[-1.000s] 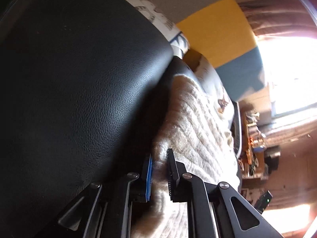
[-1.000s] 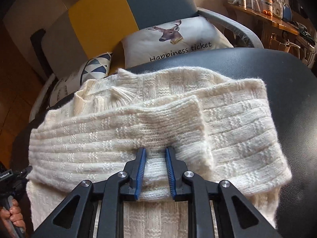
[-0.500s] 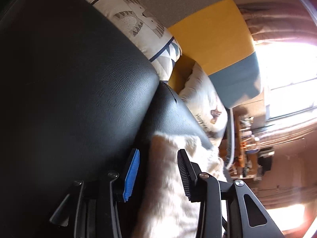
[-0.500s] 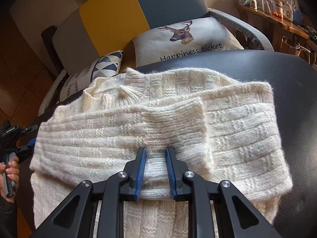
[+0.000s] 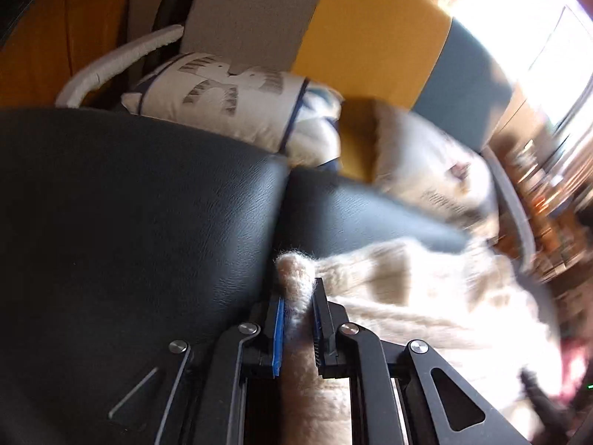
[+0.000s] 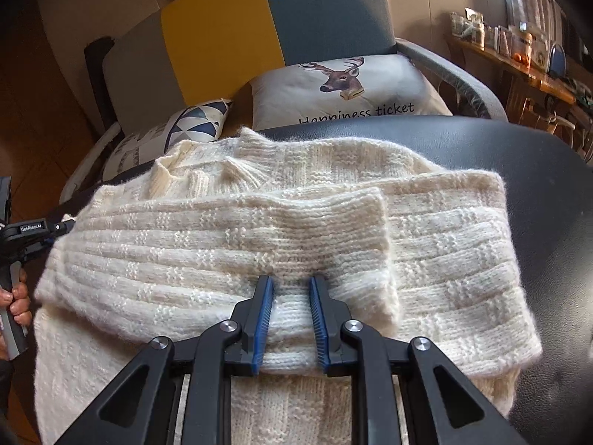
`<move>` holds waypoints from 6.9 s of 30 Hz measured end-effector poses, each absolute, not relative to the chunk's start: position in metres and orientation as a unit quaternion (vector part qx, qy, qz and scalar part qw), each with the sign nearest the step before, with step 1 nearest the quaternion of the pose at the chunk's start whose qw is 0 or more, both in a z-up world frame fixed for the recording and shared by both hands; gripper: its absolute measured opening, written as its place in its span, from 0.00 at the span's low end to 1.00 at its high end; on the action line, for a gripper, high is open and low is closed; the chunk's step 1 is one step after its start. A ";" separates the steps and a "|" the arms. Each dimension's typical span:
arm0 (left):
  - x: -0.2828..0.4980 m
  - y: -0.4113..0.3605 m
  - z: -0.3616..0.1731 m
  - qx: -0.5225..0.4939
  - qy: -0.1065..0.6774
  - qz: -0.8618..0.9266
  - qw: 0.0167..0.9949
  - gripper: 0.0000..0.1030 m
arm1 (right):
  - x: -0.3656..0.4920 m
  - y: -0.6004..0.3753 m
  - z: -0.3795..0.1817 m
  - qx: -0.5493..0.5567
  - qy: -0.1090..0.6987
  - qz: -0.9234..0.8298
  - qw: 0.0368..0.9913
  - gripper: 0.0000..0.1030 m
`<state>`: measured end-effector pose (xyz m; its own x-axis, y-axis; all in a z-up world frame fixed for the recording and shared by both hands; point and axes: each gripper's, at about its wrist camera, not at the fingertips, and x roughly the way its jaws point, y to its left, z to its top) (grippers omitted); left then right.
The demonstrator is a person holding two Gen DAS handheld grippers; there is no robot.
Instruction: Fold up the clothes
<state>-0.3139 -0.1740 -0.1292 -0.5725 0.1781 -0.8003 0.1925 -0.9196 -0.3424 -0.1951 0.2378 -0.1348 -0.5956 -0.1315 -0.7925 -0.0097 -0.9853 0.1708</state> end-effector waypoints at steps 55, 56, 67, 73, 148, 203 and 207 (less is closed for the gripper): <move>-0.071 -0.165 -0.105 0.452 0.198 -0.862 -0.116 0.48 | 0.026 0.383 -0.116 0.455 -0.348 -0.812 0.109 0.26; -0.058 -0.171 -0.110 0.458 0.203 -0.857 -0.119 0.48 | 0.045 0.395 -0.121 0.463 -0.359 -0.804 0.103 0.26; 0.024 -0.193 -0.142 0.486 0.264 -0.818 -0.158 0.64 | 0.101 0.398 -0.172 0.500 -0.427 -0.736 0.165 0.30; 0.027 -0.188 -0.148 0.489 0.276 -0.809 -0.172 0.72 | 0.063 0.367 -0.178 0.510 -0.420 -0.720 0.213 0.30; -0.231 -0.189 -0.178 0.485 0.575 -0.621 -0.218 0.18 | -0.114 0.392 -0.173 0.406 -0.599 -0.655 0.217 0.44; -0.146 -0.162 -0.077 0.435 0.128 -0.882 -0.129 0.36 | -0.130 0.257 -0.112 0.532 -0.123 -0.823 0.155 0.51; -0.174 -0.096 -0.055 0.414 0.023 -0.877 -0.244 0.51 | -0.137 0.262 -0.101 0.517 -0.130 -0.833 0.147 0.53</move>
